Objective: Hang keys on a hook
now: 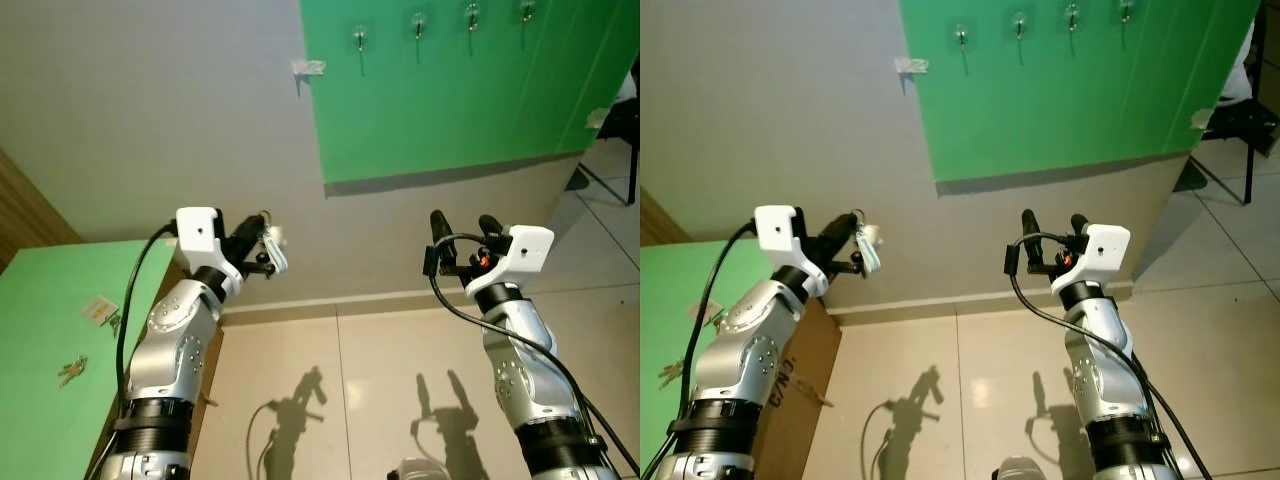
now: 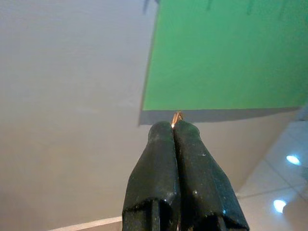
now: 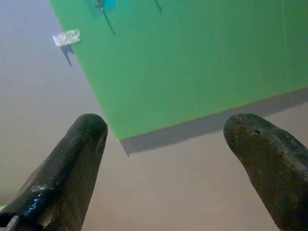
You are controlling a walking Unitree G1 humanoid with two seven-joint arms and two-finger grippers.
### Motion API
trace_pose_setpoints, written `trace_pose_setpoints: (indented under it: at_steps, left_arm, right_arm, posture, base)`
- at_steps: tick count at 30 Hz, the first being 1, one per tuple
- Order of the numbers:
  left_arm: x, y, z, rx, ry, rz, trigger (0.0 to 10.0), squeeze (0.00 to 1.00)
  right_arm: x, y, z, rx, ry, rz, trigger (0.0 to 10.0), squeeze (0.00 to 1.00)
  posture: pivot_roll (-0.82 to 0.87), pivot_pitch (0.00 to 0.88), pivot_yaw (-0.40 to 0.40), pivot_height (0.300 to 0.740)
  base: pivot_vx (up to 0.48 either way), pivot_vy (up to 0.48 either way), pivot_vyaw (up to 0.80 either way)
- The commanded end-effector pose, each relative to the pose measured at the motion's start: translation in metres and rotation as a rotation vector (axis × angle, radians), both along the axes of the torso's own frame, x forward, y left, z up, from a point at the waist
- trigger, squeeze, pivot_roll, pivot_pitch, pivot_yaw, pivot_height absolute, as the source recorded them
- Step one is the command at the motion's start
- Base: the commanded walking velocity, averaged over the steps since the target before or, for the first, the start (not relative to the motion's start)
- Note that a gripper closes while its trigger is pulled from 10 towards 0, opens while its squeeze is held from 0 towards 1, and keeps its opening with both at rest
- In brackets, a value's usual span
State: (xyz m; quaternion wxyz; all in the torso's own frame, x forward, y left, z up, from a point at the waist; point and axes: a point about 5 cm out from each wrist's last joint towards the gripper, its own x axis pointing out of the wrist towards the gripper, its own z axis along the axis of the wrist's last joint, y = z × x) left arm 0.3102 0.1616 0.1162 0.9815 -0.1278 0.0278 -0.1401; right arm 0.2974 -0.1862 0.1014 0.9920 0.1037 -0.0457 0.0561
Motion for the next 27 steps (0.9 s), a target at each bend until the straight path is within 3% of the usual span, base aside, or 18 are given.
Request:
trace_pose_setpoints:
  at_steps: [1,5,6,7,8,13,17,22,24,25,26,27]
  left_arm:
    - [0.0,0.005,0.006,0.04,-0.036,0.046,0.0,0.0]
    - [-0.001,0.005,0.006,0.055,-0.022,0.057,0.0,0.0]
    - [-0.001,0.006,0.005,0.074,-0.017,0.078,8.9,0.0]
    - [-0.001,0.006,0.004,0.078,-0.016,0.084,8.9,0.0]
    - [-0.002,0.005,0.004,0.113,-0.03,0.077,10.0,0.0]
    - [-0.002,0.01,-0.003,0.106,0.048,0.123,10.0,0.0]
    - [-0.009,0.012,-0.004,0.169,0.006,0.145,10.0,0.0]
    - [-0.024,0.009,-0.011,0.153,0.012,0.119,10.0,0.0]
    - [-0.04,0.008,-0.023,0.145,0.063,0.119,10.0,0.0]
    - [-0.04,0.008,-0.023,0.145,0.063,0.119,10.0,0.0]
    - [-0.052,0.005,-0.031,0.122,0.081,0.099,10.0,0.0]
    - [-0.062,0.005,-0.037,0.117,0.091,0.088,10.0,0.0]
  right_arm:
    - [-0.002,0.002,0.004,0.012,0.002,-0.004,10.0,0.0]
    - [-0.005,0.004,0.003,0.004,0.004,-0.006,10.0,0.0]
    - [-0.007,0.005,0.002,-0.003,0.004,-0.004,10.0,0.0]
    - [-0.008,0.006,0.001,-0.006,0.004,-0.003,10.0,0.0]
    - [-0.009,0.006,0.0,-0.006,0.006,-0.004,10.0,0.0]
    - [-0.013,0.006,-0.001,-0.021,0.008,-0.005,10.0,0.0]
    - [-0.016,0.007,0.001,-0.039,0.005,-0.024,10.0,0.0]
    - [-0.023,0.009,0.0,-0.161,0.019,-0.041,10.0,0.0]
    - [-0.028,0.005,-0.005,-0.174,0.099,-0.075,10.0,0.0]
    - [-0.028,0.005,-0.005,-0.174,0.099,-0.075,10.0,0.0]
    - [-0.033,0.006,-0.012,-0.171,0.206,-0.037,10.0,0.0]
    - [-0.037,0.006,-0.013,-0.177,0.213,-0.013,10.0,0.0]
  posture:
    - [-0.26,0.0,0.144,0.74]
    - [-0.26,0.0,0.142,0.74]
    - [-0.26,0.0,0.142,0.74]
    - [-0.26,0.0,0.142,0.74]
    - [-0.26,0.0,0.141,0.74]
    - [-0.26,0.0,0.14,0.74]
    - [-0.26,0.0,0.136,0.74]
    - [-0.26,0.0,0.127,0.74]
    - [-0.26,0.0,0.12,0.74]
    - [-0.26,0.0,0.12,0.74]
    - [-0.26,0.0,0.117,0.74]
    - [-0.25,0.0,0.115,0.74]
  base:
    - [0.0,0.0,0.0]
    - [0.0,0.0,0.0]
    - [0.0,0.0,0.0]
    - [0.0,0.0,0.0]
    - [0.0,0.0,0.0]
    - [0.0,0.0,0.0]
    - [0.0,0.0,0.0]
    - [0.0,0.0,0.0]
    - [0.0,0.0,0.0]
    - [0.0,0.0,0.0]
    - [0.0,0.0,0.0]
    - [0.0,0.0,0.0]
